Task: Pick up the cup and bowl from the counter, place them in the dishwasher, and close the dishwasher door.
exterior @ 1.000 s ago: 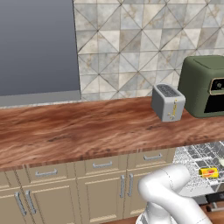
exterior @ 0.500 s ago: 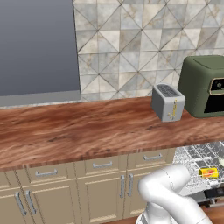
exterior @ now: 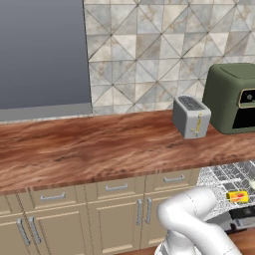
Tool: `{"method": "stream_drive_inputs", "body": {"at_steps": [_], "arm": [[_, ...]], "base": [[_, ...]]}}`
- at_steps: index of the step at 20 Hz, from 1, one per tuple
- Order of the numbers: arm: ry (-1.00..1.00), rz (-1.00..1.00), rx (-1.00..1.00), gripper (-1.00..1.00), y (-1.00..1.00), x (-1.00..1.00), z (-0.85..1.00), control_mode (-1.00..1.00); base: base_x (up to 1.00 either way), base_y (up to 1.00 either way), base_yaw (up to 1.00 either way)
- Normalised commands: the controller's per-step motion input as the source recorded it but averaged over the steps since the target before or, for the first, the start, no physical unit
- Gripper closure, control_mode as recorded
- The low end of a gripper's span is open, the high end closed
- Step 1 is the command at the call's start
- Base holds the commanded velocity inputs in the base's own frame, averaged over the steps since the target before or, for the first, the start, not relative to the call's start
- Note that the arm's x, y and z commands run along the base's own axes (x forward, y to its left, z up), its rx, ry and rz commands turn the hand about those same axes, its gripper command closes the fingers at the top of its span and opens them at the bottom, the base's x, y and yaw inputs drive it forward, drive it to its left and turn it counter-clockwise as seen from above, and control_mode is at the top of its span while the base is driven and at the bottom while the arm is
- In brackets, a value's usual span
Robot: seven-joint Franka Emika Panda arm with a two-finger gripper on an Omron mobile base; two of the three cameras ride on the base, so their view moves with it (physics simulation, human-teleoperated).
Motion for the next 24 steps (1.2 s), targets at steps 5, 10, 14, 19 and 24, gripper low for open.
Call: {"method": "stream_drive_inputs", "body": {"at_steps": [5,10,14,19,24], "arm": [[-0.03,0.0,0.01,-1.0,-0.09,1.0,-0.07,-1.0],[-0.03,0.0,0.0,-1.0,-0.1,1.0,-0.08,-1.0],[-0.03,0.0,0.0,-1.0,-0.11,1.0,-0.11,-1.0],[-0.04,0.0,0.0,-1.0,-0.11,0.98,-0.16,-1.0],[-0.09,0.0,0.0,-1.0,-0.12,0.46,-0.22,-1.0]], "base": [[0.0,0.0,0.0],[0.0,0.0,0.0],[0.0,0.0,0.0],[0.0,0.0,0.0],[0.0,0.0,0.0]]}}
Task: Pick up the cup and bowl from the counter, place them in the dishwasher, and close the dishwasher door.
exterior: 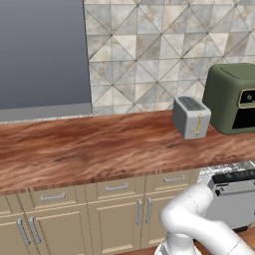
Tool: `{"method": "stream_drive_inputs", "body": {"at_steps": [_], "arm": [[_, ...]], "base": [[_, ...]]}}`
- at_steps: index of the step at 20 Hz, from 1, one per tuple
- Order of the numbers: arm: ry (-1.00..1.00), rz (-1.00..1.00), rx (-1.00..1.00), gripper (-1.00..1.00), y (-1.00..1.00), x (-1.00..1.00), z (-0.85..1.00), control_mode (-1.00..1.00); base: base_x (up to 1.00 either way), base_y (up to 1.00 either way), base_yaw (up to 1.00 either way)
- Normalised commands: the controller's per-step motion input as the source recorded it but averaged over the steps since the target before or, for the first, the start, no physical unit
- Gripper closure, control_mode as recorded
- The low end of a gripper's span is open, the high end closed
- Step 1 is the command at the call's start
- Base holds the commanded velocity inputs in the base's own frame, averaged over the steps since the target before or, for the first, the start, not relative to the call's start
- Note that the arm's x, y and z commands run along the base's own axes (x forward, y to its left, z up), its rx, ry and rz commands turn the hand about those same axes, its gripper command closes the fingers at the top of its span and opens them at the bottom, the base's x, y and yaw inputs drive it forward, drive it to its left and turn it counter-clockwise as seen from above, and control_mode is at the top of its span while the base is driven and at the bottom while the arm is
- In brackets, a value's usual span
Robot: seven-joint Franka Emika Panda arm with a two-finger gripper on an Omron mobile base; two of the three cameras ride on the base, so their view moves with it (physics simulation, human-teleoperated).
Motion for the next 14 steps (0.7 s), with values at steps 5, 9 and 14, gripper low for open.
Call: {"method": "stream_drive_inputs", "body": {"at_steps": [5,9,14], "arm": [[-0.14,0.01,0.0,-1.0,-0.24,0.02,-0.37,-1.0],[-0.17,0.0,0.0,-1.0,-0.2,0.41,-0.45,-1.0],[-0.18,0.0,0.0,-1.0,-0.14,0.38,-0.36,-1.0]], "base": [[0.0,0.0,0.0],[0.0,0.0,0.0],[0.0,0.0,0.0]]}}
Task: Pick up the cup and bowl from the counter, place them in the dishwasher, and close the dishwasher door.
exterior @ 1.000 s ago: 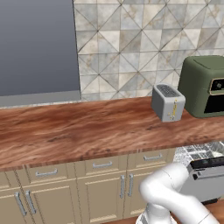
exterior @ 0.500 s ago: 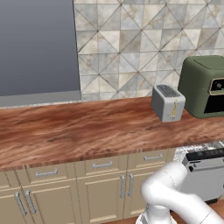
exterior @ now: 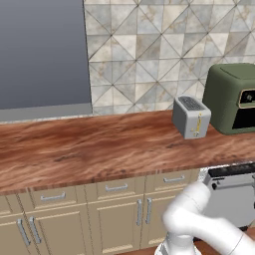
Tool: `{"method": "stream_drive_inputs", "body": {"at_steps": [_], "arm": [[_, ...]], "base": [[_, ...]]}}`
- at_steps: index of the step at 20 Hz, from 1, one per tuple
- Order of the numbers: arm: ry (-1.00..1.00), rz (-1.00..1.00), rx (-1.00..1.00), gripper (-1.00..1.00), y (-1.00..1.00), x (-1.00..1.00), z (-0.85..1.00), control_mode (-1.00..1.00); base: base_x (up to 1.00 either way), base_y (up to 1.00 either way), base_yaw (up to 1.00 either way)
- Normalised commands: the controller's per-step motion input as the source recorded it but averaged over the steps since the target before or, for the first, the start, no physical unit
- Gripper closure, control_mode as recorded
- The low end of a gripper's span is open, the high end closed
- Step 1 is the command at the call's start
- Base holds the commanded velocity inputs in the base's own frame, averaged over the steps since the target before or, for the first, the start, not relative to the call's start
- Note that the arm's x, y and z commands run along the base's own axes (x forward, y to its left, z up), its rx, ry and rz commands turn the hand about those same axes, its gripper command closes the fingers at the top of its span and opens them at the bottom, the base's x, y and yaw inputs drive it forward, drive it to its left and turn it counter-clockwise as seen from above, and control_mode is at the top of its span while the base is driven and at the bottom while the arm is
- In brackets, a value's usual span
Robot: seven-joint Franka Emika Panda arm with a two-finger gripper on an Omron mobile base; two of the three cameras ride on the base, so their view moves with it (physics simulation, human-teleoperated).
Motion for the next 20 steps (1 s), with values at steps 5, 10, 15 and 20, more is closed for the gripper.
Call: {"method": "stream_drive_inputs", "body": {"at_steps": [5,10,15,20], "arm": [[-0.18,0.0,0.0,-1.0,-0.17,0.44,-0.4,-1.0],[-0.19,0.0,0.0,-1.0,-0.16,0.45,-0.46,-1.0],[-0.2,0.03,0.0,-1.0,-0.17,0.45,-0.6,-1.0],[-0.2,0.03,-0.01,-1.0,-0.17,0.54,-0.75,-1.0]], "base": [[0.0,0.0,0.0],[0.0,0.0,0.0],[0.0,0.0,0.0],[0.0,0.0,0.0]]}}
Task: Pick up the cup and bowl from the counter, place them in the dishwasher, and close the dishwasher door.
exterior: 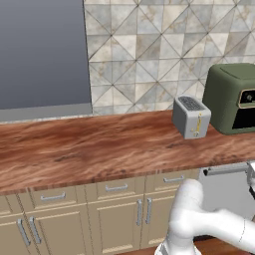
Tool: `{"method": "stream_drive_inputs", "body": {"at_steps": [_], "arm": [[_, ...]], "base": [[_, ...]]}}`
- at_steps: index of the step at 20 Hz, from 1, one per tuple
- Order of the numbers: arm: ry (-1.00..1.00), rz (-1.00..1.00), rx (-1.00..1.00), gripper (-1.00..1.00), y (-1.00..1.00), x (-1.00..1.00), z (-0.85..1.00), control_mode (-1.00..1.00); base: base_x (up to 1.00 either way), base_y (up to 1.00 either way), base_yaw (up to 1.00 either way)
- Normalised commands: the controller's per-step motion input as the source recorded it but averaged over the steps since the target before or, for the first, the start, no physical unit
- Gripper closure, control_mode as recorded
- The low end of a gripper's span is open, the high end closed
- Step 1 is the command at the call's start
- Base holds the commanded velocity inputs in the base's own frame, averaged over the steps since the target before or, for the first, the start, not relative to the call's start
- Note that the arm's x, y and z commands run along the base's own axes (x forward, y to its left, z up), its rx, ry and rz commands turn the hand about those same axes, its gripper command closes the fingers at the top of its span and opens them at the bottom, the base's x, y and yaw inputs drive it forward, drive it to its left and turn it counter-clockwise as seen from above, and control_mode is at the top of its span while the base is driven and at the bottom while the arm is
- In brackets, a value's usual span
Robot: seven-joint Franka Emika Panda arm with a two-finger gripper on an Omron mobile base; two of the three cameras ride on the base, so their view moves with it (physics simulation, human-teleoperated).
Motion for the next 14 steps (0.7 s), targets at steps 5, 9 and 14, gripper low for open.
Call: {"method": "stream_drive_inputs", "body": {"at_steps": [5,9,14], "arm": [[-0.2,0.05,-0.05,-1.0,-0.16,0.6,-0.88,-1.0],[-0.18,0.05,-0.06,-1.0,-0.16,0.73,-0.98,-1.0],[-0.21,0.05,-0.07,-1.0,-0.1,0.78,-0.98,-1.0]], "base": [[0.0,0.0,0.0],[0.0,0.0,0.0],[0.0,0.0,0.0]]}}
